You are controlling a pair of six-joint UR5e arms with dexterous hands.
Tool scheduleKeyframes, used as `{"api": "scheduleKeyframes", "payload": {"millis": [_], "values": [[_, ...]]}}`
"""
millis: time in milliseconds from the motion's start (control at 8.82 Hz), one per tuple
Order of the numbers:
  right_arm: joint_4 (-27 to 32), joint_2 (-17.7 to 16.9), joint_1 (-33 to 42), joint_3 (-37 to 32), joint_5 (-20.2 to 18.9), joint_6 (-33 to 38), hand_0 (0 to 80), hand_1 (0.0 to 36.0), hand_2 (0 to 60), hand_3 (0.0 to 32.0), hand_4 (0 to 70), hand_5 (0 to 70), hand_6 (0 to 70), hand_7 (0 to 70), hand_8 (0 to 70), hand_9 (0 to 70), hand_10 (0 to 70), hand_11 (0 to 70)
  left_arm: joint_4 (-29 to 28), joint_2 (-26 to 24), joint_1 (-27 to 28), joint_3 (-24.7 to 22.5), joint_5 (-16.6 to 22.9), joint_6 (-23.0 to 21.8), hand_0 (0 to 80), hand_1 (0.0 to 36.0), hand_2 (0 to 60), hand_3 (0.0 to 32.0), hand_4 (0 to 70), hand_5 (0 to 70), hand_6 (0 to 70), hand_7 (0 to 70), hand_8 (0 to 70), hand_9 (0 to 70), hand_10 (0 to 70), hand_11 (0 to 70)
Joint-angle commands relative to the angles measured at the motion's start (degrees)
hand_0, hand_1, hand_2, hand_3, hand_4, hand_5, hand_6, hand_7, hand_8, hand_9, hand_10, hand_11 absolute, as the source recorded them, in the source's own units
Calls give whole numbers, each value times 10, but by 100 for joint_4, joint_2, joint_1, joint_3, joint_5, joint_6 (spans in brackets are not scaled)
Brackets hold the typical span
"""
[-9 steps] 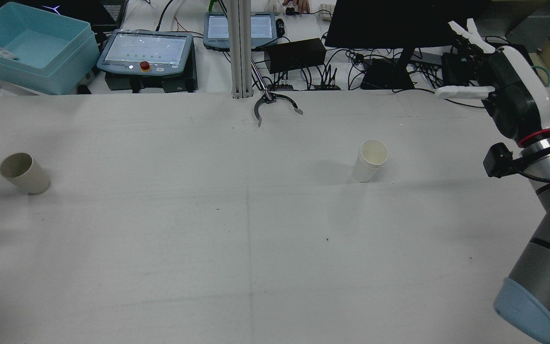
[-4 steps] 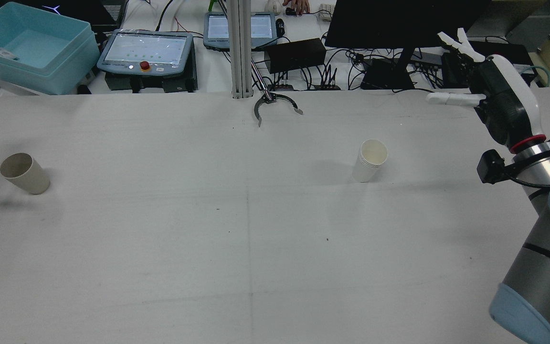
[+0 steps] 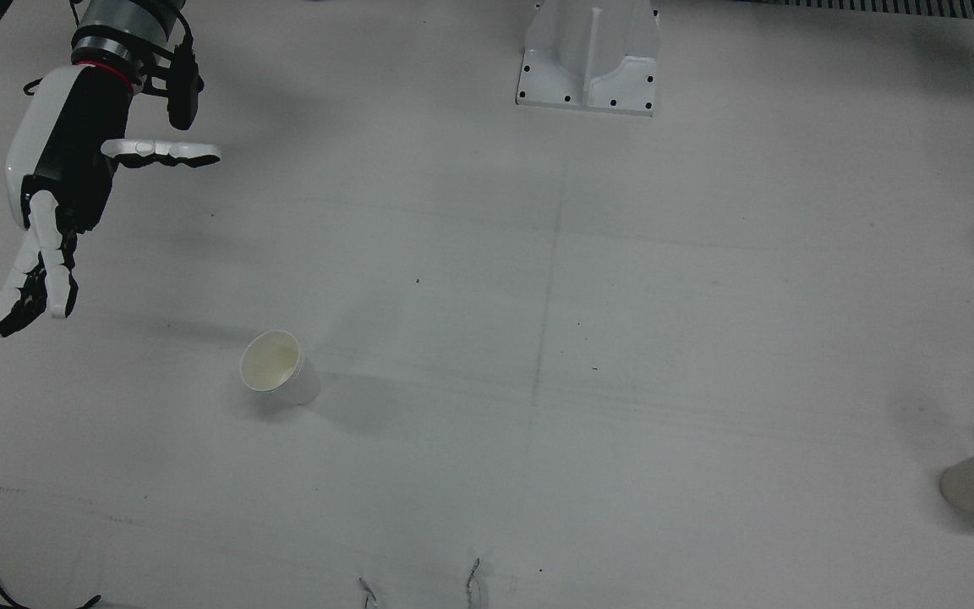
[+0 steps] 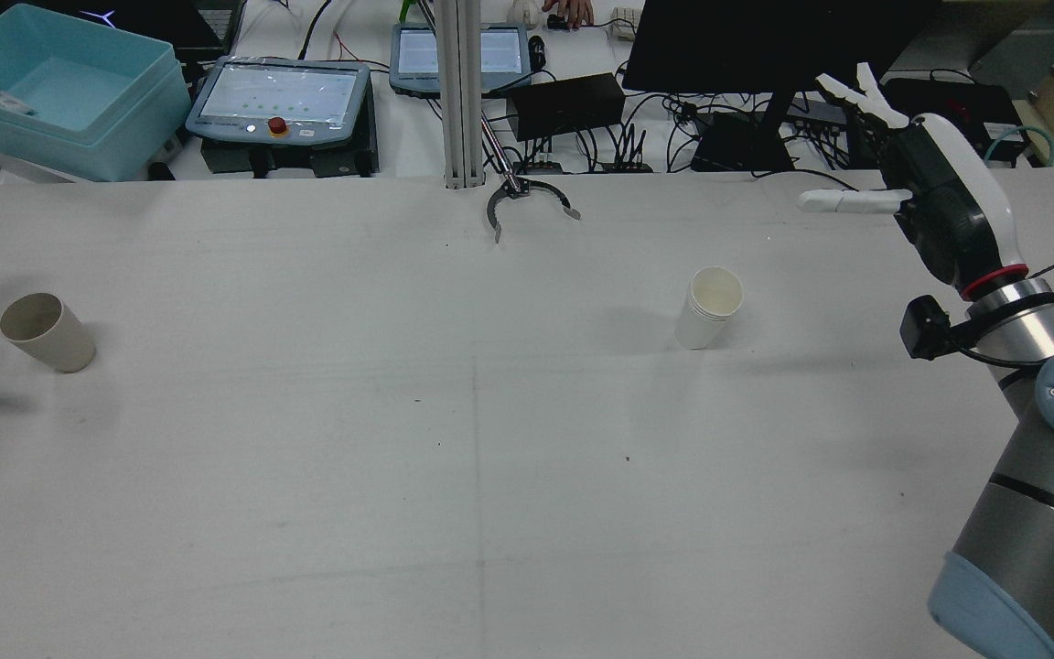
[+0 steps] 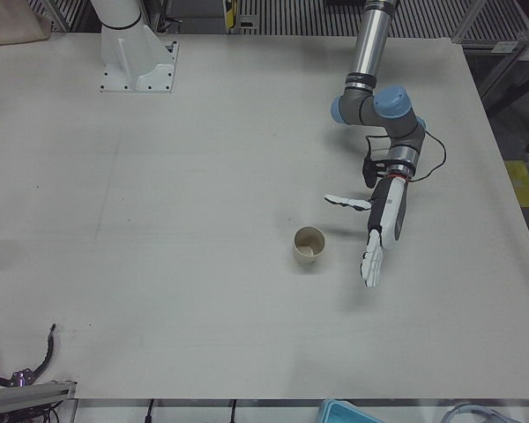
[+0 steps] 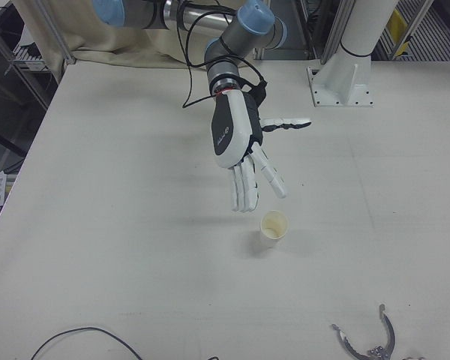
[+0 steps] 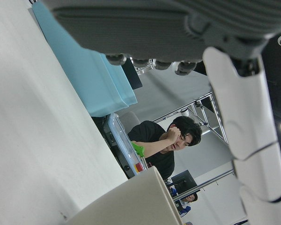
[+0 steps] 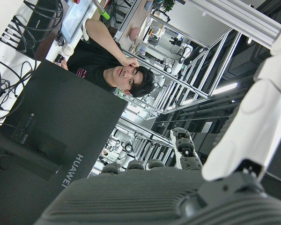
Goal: Pour water
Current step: 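Move the left hand toward the white paper cup near it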
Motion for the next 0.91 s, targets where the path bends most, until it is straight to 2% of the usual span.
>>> {"api": "scheduleKeyframes", "payload": {"millis": [0, 227, 567, 793], "values": [[0, 5, -39, 0, 9, -47, 453, 99, 38, 0, 50, 24, 12, 0, 5, 4, 0, 0, 51, -246, 315, 97, 50, 74, 523, 187, 11, 54, 18, 0, 0, 10, 0, 0, 7, 34], [0, -4, -39, 0, 9, -47, 450, 97, 37, 0, 52, 24, 13, 0, 6, 6, 0, 0, 104, -362, 360, 167, 67, 39, 537, 210, 30, 60, 1, 0, 0, 12, 0, 3, 8, 36], [0, -4, -118, -9, 9, -38, 445, 94, 37, 0, 53, 24, 14, 0, 8, 8, 0, 0, 139, -362, 360, 194, 76, 39, 558, 238, 61, 44, 3, 0, 0, 16, 0, 7, 12, 44], [0, 5, -127, -9, 9, -38, 440, 91, 37, 0, 55, 22, 16, 2, 10, 11, 0, 0, 166, -362, 377, 203, 85, 39, 542, 221, 59, 12, 25, 0, 0, 17, 0, 6, 13, 43]]}}
